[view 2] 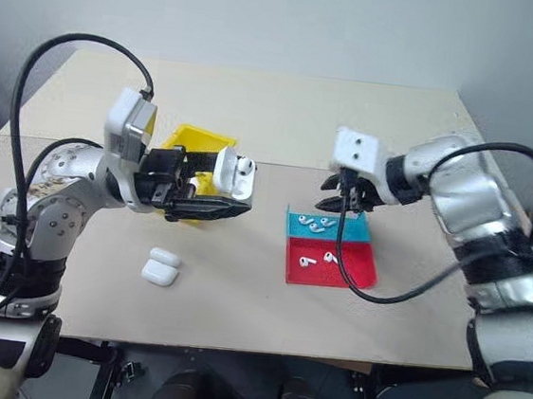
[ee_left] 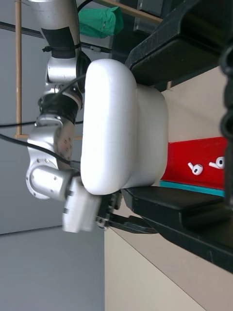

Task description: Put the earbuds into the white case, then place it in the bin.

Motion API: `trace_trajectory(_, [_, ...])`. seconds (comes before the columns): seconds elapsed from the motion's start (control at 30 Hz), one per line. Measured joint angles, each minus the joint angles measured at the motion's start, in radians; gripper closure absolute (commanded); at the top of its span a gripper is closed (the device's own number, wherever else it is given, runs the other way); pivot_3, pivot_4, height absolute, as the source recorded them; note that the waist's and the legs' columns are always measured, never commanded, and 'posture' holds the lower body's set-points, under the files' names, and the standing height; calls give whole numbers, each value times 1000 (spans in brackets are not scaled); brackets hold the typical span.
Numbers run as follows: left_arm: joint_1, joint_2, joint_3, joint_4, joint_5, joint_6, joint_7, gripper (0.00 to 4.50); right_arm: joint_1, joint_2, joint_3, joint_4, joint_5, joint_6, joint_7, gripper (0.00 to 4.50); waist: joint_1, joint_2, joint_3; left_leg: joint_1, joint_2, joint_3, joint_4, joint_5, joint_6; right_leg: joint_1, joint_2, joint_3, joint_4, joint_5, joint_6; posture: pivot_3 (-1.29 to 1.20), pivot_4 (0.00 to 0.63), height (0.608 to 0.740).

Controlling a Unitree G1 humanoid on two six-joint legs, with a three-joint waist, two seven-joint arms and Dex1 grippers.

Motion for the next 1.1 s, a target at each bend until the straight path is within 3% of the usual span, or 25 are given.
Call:
trace_trajectory(0.17, [21, 4, 16, -12, 0, -1, 18, 1685, -103, 133, 70, 318, -153, -214, 77, 2385, -1, 0, 0, 0, 0, 0, 0, 0, -1, 0, 0, 0, 1, 0, 0, 0, 150, 740])
trace_trajectory(0.37, [47, 10, 31, -38, 0, -2, 35, 1685, -167, 218, 72, 523, -248, -351, 135, 2385, -1, 1, 0, 0, 0, 0, 0, 1, -1, 0, 0, -1, 1, 0, 0, 0, 150, 740])
trace_trajectory(0.7, [73, 17, 35, -87, 0, -2, 60, 1685, -188, 317, 68, 703, -367, -428, 124, 2385, -6, 1, 0, 1, 0, 0, 0, 1, -2, 0, 0, -1, 4, 0, 0, 0, 150, 740])
trace_trajectory(1.1, [74, 28, 36, -96, -14, -1, 80, 1685, -191, 358, 60, 737, -453, -430, 54, 2385, -15, 1, 0, 2, 0, 0, 0, 1, -2, 1, 0, -1, 6, 0, 0, 0, 150, 740])
